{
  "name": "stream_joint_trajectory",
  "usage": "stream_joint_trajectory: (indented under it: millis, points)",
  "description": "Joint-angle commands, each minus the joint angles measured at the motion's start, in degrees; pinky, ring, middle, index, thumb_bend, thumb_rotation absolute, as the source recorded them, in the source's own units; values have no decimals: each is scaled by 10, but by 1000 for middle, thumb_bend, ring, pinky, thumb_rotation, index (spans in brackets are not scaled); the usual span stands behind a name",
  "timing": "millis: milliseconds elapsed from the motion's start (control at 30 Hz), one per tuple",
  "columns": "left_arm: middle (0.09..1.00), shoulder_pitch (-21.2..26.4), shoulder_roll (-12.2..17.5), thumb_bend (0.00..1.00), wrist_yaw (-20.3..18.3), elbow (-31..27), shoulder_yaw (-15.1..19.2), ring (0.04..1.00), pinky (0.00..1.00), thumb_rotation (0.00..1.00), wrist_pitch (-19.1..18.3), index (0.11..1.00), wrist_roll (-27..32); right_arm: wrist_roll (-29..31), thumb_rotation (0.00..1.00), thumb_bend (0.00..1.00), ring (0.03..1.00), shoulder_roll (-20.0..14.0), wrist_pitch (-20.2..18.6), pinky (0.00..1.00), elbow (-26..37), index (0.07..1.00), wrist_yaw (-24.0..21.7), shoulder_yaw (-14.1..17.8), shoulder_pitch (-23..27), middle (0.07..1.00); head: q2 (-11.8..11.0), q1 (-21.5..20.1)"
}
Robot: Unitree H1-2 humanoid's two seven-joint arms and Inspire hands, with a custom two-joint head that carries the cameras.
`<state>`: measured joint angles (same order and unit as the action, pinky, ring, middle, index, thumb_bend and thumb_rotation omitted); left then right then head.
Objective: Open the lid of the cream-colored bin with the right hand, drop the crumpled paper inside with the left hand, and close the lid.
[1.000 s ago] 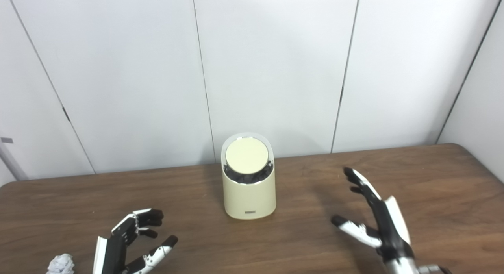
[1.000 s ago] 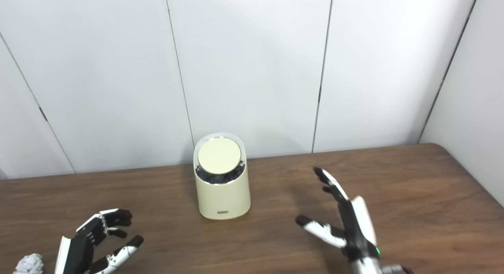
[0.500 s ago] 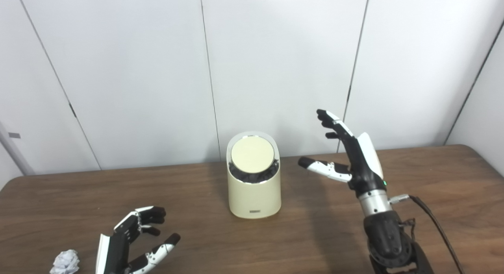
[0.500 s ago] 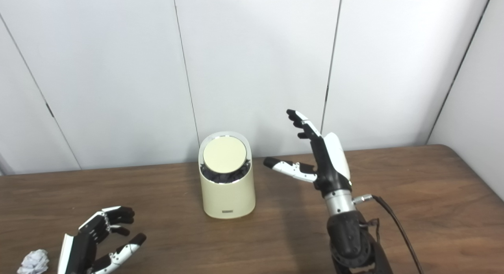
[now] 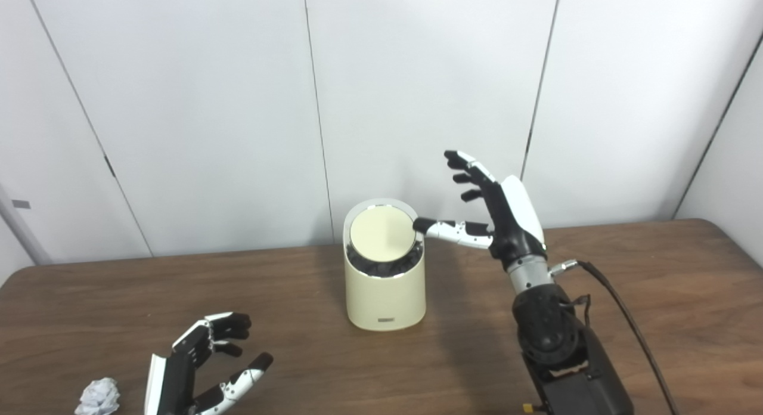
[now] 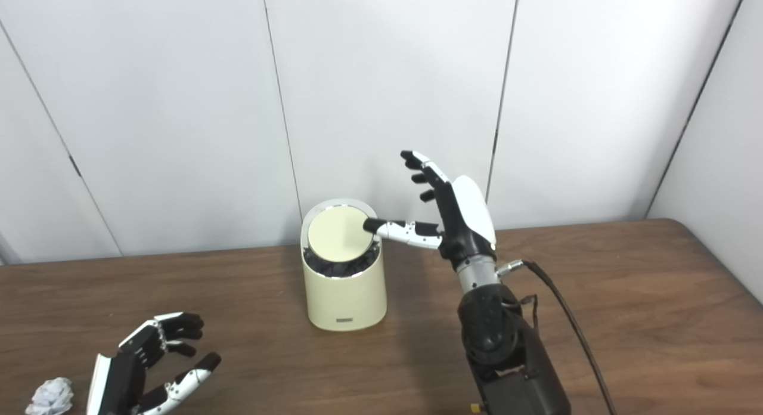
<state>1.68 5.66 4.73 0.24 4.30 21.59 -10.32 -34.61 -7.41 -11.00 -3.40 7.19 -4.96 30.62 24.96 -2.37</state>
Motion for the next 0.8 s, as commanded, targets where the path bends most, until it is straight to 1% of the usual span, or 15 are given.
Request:
stream_joint_trajectory:
  millis: [0,100,133,200,233,300,400,500,633,767]
  points:
    - [642,-3,-8,747,9,1,-6,619,513,182,14,627,-7,-22,532,987,774,3,-10,623,2,861,17,-6,43,838,0,0]
    - [640,-2,-11,746,10,1,-7,618,509,184,12,626,-9,-34,516,1000,760,1,-21,602,-14,874,20,-15,55,824,0,1]
    - [640,-1,-12,745,10,0,-7,619,508,181,11,626,-11,-39,499,1000,735,1,-24,576,-18,878,21,-18,58,810,-1,1]
    - [640,-1,-13,745,12,0,-7,618,508,181,10,626,-14,-46,484,1000,720,1,-31,559,-23,882,21,-23,63,803,-2,2]
    - [640,-1,-13,750,13,1,-8,619,508,190,11,627,-15,-50,473,1000,751,2,-38,596,-24,884,19,-27,64,822,-2,2]
    - [639,0,-14,754,14,1,-8,616,506,193,12,626,-17,-60,448,1000,781,4,-52,625,-23,879,16,-36,66,841,-2,2]
    - [638,-1,-15,755,15,-1,-9,615,505,201,10,625,-22,-68,405,1000,800,10,-72,646,-21,870,14,-45,65,853,-1,4]
    - [639,-2,-16,757,15,-5,-11,617,509,200,8,625,-20,-77,394,1000,809,13,-88,671,-25,868,12,-54,65,857,0,4]
    - [637,-3,-17,753,15,-10,-13,615,509,190,3,625,-22,-79,399,1000,796,16,-90,643,-38,858,18,-64,65,843,0,6]
    - [641,-4,-18,748,16,-13,-15,619,513,175,0,628,-21,-88,414,1000,805,18,-94,679,-49,847,21,-74,65,837,2,6]
